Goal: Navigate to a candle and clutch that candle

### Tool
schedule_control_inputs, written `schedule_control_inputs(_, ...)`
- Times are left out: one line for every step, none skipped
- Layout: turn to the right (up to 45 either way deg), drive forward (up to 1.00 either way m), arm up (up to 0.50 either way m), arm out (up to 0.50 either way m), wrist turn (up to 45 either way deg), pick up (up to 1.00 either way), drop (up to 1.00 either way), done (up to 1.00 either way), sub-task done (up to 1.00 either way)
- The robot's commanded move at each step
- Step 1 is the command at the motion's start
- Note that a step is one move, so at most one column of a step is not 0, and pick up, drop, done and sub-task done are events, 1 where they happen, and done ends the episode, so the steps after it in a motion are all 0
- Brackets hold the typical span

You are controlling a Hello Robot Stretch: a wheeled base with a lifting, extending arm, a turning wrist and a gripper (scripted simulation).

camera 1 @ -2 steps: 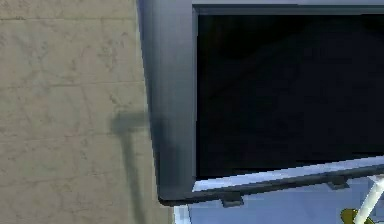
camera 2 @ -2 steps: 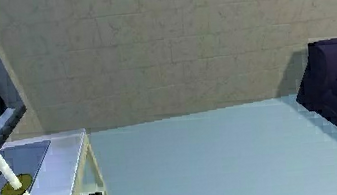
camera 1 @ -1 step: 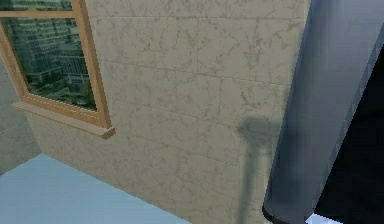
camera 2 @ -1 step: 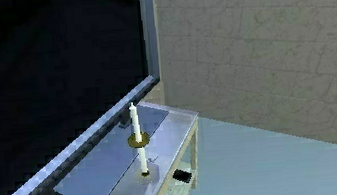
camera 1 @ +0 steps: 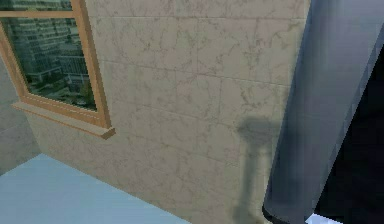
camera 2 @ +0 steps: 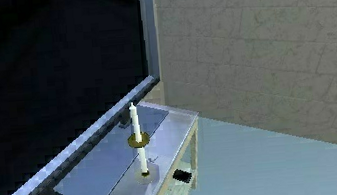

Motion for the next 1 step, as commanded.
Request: schedule_control_inputs(0.0, 0.0, 0.3, 0.0, 0.0, 0.0, 0.0, 0.0, 0.0)
